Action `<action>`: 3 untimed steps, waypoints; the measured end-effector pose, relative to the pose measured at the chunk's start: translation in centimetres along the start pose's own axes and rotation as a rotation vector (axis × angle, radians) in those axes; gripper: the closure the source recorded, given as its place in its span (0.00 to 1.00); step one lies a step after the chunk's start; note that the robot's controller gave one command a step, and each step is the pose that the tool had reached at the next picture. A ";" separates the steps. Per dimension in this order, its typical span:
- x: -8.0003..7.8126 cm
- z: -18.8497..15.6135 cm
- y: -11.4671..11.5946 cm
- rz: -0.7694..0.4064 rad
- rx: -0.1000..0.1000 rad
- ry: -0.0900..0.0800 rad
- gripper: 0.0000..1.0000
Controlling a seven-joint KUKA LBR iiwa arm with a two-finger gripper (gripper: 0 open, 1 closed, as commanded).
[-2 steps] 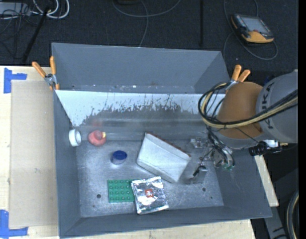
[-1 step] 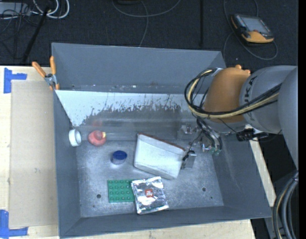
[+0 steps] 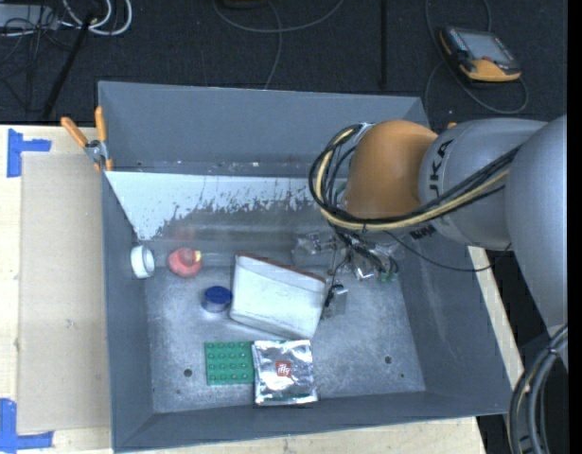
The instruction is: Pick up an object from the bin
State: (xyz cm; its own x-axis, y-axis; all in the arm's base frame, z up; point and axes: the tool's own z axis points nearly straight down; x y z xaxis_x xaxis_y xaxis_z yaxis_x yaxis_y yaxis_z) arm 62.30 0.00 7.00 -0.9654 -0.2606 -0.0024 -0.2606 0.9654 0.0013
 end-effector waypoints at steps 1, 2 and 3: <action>2.4 0.1 2.6 0.275 0.001 0.005 0.00; 2.4 0.1 2.6 0.270 0.003 0.007 1.00; 2.4 -18.6 3.2 0.218 0.003 -0.008 1.00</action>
Offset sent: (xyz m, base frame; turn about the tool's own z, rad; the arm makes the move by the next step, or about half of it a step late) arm -0.0290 0.0188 0.0000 0.2753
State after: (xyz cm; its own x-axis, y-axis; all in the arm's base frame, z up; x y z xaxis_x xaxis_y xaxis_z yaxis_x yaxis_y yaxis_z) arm 59.17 2.41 25.61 -0.9989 -0.0455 -0.0104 -0.0455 0.9990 -0.0005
